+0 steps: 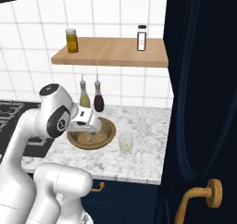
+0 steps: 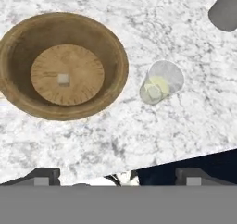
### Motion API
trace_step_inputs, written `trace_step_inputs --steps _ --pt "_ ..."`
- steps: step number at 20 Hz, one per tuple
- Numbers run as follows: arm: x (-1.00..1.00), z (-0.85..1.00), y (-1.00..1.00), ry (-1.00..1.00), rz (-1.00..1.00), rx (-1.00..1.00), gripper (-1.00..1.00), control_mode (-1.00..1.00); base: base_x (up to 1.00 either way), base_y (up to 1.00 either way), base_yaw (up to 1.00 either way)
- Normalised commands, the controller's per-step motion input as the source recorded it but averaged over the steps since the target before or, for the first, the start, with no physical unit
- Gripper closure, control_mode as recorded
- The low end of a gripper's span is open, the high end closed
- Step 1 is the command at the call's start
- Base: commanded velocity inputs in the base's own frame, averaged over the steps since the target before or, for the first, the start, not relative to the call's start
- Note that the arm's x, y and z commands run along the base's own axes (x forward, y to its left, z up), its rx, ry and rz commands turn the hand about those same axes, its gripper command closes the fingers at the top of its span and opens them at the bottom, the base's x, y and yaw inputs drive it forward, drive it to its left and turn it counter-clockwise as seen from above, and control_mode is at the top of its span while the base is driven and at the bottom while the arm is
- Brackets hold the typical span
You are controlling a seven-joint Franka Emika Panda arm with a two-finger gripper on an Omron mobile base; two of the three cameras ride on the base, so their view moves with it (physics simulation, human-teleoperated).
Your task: Grab a lemon wedge from the fridge and one ice cube from the ice bowl, and put them in the glass of lemonade.
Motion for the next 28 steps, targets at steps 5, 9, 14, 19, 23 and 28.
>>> trace_step_inputs --steps 5,9,14,19,23,28 --pt "-0.95 0.14 0.49 -0.44 -0.01 0.20 -1.00 -1.00 0.00 0.00 0.00" --pt "-0.53 0.24 0.07 -0.20 0.00 0.15 -1.00 -1.00 0.00 0.00 0.00" --pt "-0.22 0.00 -0.01 -0.03 0.01 0.00 -1.00 -1.00 0.00 0.00 0.00" --pt "-0.57 -0.19 -0.01 -0.05 0.02 0.00 -1.00 -1.00 0.00 0.00 0.00" --pt "0.00 0.00 0.00 0.00 0.00 0.00 -1.00 1.00 -1.00 0.01 0.00" --pt "0.00 0.00 0.00 0.00 0.00 0.00 -1.00 1.00 -1.00 0.31 -0.09"
